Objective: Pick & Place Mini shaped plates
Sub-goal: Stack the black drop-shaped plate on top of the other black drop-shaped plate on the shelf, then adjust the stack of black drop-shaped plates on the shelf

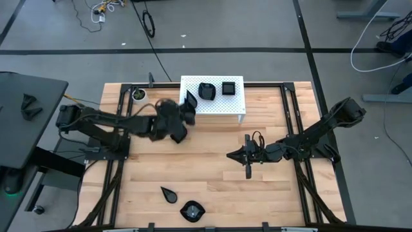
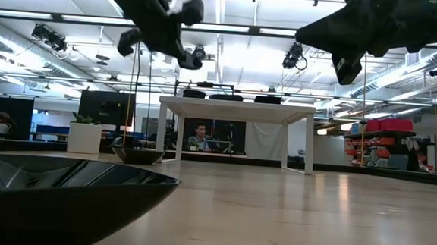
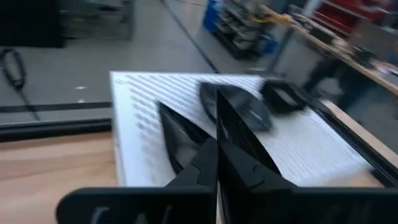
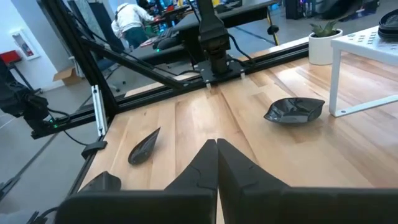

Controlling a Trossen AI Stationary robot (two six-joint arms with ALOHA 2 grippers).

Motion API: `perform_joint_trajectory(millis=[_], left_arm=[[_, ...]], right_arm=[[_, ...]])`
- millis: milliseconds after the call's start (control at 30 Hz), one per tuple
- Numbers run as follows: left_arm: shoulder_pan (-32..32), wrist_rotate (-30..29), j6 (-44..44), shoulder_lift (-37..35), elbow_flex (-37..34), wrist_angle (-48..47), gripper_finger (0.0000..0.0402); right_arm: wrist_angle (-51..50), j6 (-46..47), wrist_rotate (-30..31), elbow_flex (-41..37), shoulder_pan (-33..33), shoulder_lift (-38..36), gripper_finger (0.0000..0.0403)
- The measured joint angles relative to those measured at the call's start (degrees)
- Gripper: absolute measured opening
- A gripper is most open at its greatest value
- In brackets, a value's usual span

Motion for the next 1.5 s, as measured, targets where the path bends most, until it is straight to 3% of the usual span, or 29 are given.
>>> perform_joint_trajectory(millis=[200,367,667,867,1233,1500], left_arm=[[9.75,6.68,-0.05,0.99,-0.04,1.57,0.0024],[14.12,13.12,0.07,1.22,-0.04,2.92,0.004],[16.01,16.07,3.74,1.23,-0.04,3.23,0.0044],[15.08,24.66,11.43,0.68,-0.02,2.16,0.0044],[12.36,21.95,6.39,1.14,-0.03,-6.4,0.0005],[12.37,19.61,8.07,3.59,-0.07,-4.99,0.002]], right_arm=[[0.1,0.0,0.0,0.0,0.0,0.0,0.0002],[-0.08,-0.01,0.02,0.0,0.0,0.0,0.0002],[-0.01,0.0,0.02,0.0,0.0,0.0,0.0002],[-0.03,0.0,0.02,0.0,0.0,0.0,0.0002],[-0.05,-0.02,0.02,0.0,0.0,0.0,0.0002],[-0.23,-0.04,0.02,0.0,0.0,0.0,0.0002]])
